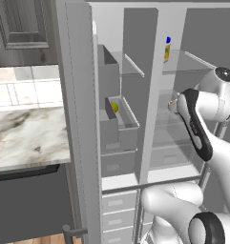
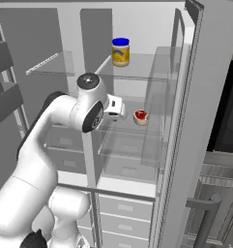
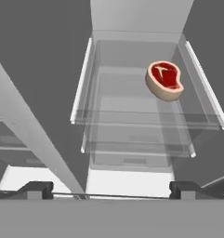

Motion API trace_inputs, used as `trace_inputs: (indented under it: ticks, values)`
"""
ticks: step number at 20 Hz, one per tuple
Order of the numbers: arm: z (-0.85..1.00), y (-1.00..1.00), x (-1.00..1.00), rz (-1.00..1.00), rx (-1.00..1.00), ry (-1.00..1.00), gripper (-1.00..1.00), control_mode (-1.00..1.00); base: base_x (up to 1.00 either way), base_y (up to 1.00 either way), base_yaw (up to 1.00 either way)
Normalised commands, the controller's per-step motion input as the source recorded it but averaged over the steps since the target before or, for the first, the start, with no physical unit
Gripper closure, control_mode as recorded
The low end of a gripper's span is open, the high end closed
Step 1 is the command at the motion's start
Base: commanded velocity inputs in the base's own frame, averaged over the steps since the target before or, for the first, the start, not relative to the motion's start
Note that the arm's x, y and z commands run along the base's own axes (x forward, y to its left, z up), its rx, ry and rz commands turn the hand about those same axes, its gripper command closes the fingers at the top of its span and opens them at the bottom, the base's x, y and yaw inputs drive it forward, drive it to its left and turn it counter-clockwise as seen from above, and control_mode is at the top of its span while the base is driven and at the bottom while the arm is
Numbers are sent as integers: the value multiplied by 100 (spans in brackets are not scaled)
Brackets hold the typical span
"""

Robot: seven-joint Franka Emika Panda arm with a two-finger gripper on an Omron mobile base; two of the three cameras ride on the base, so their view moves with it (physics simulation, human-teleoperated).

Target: There's a steak in the fridge that needs to be moved to the freezer for freezing. Pick up the steak from the fridge, place it on any shelf in the freezer, and close the fridge and freezer doors when done.

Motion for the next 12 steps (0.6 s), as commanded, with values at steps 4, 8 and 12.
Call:
trace_inputs:
  ticks: [4, 8, 12]
  values:
    - [-18, -17, 28, 0, -3, 1, -100, -100, 0, 0, 0]
    - [-33, -24, 29, 0, -3, 0, -100, -100, 0, 0, 0]
    - [-34, -40, 23, 0, -2, 1, -100, -100, 0, 0, 0]
